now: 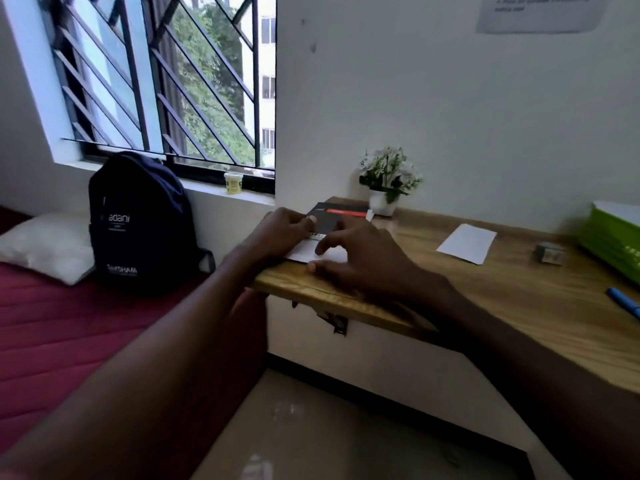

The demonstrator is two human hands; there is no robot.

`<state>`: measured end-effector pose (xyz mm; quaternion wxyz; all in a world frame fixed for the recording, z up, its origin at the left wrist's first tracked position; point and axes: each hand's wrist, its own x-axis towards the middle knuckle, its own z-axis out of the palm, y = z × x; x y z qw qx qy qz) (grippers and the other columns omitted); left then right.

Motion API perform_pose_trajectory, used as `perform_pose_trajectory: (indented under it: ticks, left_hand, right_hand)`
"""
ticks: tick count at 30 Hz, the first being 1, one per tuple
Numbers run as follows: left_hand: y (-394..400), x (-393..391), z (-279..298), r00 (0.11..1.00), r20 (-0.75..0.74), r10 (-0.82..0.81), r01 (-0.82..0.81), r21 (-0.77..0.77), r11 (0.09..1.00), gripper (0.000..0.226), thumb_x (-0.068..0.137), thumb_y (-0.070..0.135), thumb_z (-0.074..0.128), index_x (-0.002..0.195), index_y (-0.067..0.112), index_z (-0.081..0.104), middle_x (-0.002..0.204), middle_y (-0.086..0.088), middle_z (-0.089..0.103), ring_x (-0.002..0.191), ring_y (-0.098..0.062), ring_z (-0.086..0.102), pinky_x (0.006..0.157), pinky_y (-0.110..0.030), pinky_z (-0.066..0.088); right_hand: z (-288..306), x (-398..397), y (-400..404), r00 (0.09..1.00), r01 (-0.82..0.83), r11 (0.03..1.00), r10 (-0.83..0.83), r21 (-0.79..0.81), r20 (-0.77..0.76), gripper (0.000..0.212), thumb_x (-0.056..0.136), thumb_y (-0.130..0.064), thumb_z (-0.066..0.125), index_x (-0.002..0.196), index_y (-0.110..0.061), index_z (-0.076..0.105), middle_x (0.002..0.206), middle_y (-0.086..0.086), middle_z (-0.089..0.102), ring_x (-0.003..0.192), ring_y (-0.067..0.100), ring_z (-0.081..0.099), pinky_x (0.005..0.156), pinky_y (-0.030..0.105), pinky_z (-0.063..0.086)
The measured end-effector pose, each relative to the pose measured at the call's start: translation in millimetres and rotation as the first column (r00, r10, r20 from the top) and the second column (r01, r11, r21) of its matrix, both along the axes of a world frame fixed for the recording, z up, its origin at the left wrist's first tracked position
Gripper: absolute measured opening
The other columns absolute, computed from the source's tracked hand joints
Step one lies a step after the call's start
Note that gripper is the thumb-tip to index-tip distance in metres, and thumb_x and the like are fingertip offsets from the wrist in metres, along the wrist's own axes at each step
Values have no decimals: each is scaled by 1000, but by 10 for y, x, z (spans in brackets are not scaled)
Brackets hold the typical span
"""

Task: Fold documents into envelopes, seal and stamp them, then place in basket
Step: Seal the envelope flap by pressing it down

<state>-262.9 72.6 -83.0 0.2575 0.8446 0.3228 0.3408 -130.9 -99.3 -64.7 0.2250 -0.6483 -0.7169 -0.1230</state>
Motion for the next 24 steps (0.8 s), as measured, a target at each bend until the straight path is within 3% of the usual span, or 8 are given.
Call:
perform_pose_trajectory:
  ticks: [5,9,12,17,21,24]
  left_hand:
    - [-6,-4,-4,999,-25,-34,35,29,999,35,99,39,58,89,10,75,79,-11,71,67,-14,54,64,-31,41]
    - [-24,-32,-11,998,29,-46,45,31,999,43,103,41,54,89,6,75,76,-10,68,67,-14,53,64,-32,39]
    - [-82,-45,16,992,113,-57,60,-23,998,57,102,57,48,85,12,78,86,-15,75,75,-21,65,72,-35,48]
    - [-164,-129,97,952,288,-103,171,-222,960,72,102,67,38,77,16,81,85,-2,80,89,-19,74,89,-37,52]
    - [-222,-175,118,933,336,-132,203,-183,962,72,103,65,38,83,11,82,90,-3,80,95,-20,74,98,-42,50]
    - [-267,-157,147,922,355,-155,212,-126,969,66,102,62,46,84,10,81,89,-8,79,92,-26,73,93,-45,51]
  right_hand:
    - [-18,-102,53,997,78,995,-80,-55,-25,32,84,-61,70,103,-36,75,107,-3,56,103,15,54,89,42,49]
    - [-89,-153,62,990,26,1000,-28,-16,-142,17,84,-48,77,88,-31,75,100,-5,59,96,14,57,84,44,53]
    - [-81,-170,32,986,25,998,-15,55,-168,10,86,-38,77,83,-29,73,94,-10,62,89,9,58,79,38,52]
    - [7,-177,-132,976,-46,981,85,188,-202,7,89,-20,74,87,-24,70,89,-8,72,82,8,65,78,34,55]
    - [92,-137,-382,963,-134,952,190,275,-190,6,90,-14,74,92,-17,70,91,-7,71,83,6,63,75,23,51]
    - [191,-170,-644,946,-179,915,261,362,-192,9,92,-10,73,97,-15,69,93,-7,69,86,6,62,75,12,46]
